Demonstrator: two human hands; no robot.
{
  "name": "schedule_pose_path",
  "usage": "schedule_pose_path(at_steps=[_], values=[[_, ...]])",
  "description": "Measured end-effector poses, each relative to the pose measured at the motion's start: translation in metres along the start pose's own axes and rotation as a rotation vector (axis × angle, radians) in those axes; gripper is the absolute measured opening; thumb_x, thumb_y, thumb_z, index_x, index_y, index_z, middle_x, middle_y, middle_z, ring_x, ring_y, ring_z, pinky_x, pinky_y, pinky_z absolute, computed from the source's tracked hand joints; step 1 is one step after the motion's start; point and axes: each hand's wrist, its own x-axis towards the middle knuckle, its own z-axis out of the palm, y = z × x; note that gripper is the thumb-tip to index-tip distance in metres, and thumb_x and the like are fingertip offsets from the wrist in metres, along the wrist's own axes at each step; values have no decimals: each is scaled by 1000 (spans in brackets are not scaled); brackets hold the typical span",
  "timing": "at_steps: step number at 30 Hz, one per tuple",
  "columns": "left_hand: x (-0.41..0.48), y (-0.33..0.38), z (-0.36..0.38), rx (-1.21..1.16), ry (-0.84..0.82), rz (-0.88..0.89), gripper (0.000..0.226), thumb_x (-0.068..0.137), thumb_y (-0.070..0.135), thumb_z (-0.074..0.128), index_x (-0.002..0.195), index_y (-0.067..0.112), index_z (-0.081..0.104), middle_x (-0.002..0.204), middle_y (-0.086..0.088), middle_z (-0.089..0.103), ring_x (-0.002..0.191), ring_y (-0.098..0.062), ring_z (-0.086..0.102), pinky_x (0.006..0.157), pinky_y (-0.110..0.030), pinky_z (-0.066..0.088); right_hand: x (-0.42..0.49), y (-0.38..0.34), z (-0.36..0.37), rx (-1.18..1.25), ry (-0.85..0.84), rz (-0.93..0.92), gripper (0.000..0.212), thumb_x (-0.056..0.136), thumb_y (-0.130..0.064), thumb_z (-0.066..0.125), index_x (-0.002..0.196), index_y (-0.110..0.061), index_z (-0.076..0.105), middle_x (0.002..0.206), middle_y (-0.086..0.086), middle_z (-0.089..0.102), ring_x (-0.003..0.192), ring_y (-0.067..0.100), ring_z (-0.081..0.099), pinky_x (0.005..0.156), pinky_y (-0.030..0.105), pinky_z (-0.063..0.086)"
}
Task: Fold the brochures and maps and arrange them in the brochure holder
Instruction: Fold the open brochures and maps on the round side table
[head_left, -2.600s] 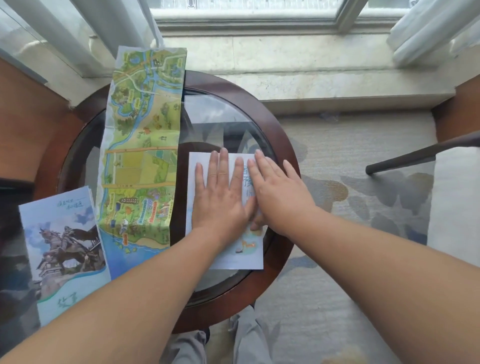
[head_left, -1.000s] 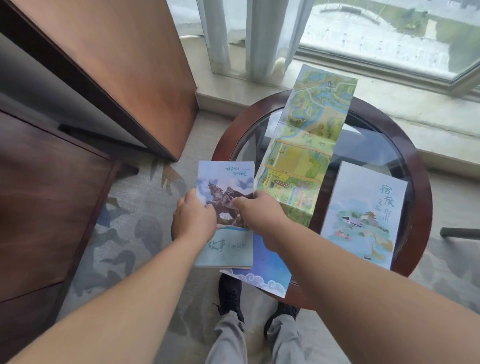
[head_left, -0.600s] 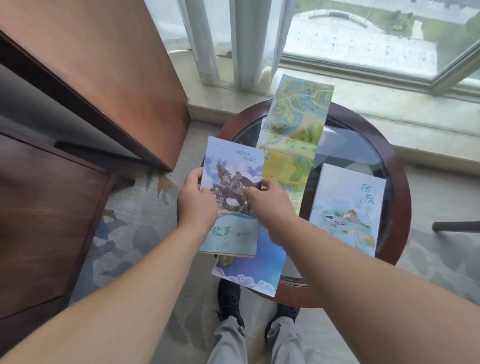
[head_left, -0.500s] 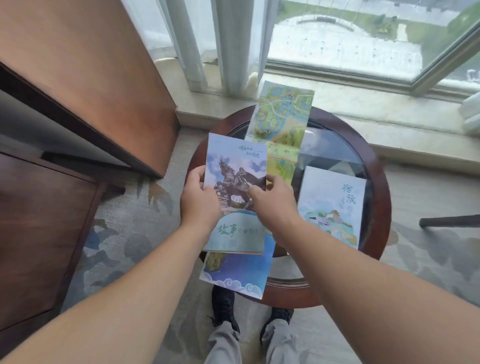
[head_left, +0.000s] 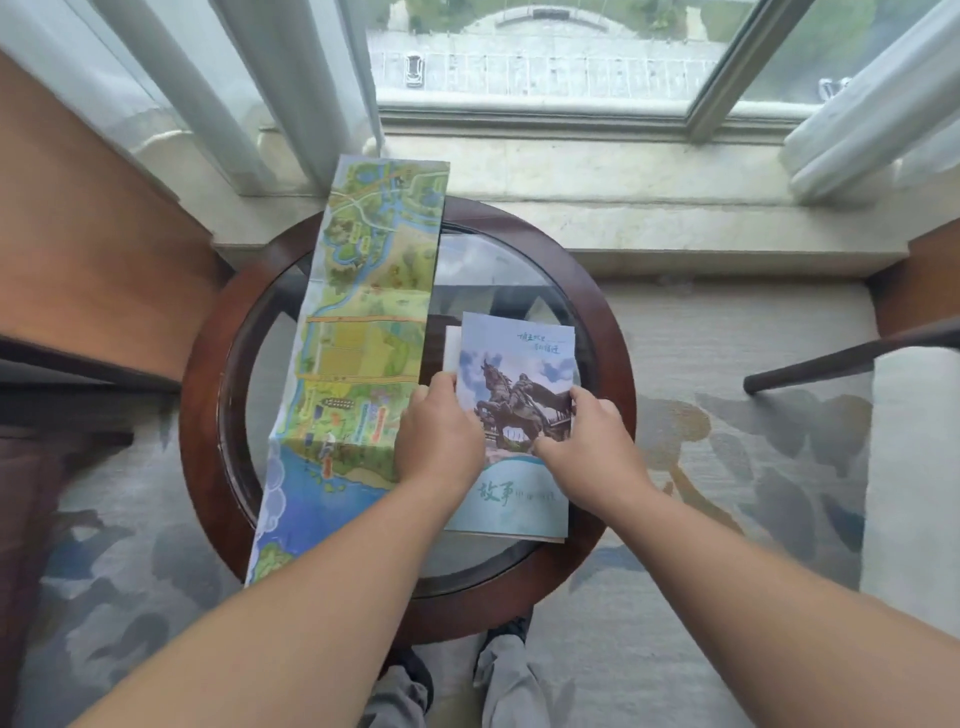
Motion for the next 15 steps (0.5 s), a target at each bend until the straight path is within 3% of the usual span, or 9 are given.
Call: schedule_pose_path(at_steps=[3,6,8,12,15], values=[[-2,0,2,153,63,34,52,89,20,54,139,22,39,125,-9,46,110,-31,46,82,-40,39,7,5,-5,-119,-5,-93,55,82,-28,68,130,-25,44,129,3,42,114,25,50,92,38,46],[1,12,6,254,152,276,63,84,25,56,143,18,36,135,-9,42,123,-30,37,99,-41,33,25,1,-21,-314,6,-277,83,80,-28,72,149,-21,25,153,3,22,135,29,31,105,40,36],[13,28,16,322,114,433,68,87,31,54,149,17,30,151,-11,33,140,-30,25,112,-44,23,42,-3,-31,-511,-39,-391,96,82,-33,71,156,-22,10,164,2,3,148,27,12,115,42,27],[33,43,46,476,-50,462,71,96,47,28,157,19,4,165,-11,-2,151,-27,-8,121,-48,-4,66,-3,-33,-751,-160,-494,106,84,-32,71,157,-17,-4,166,5,-9,153,23,-3,123,41,12],[33,31,63,661,-35,449,76,91,54,4,154,15,-12,163,-11,-18,149,-26,-21,118,-49,-14,68,1,-29,-771,-149,-508,101,86,-27,67,157,-17,-4,166,6,-10,153,21,-2,122,41,9]])
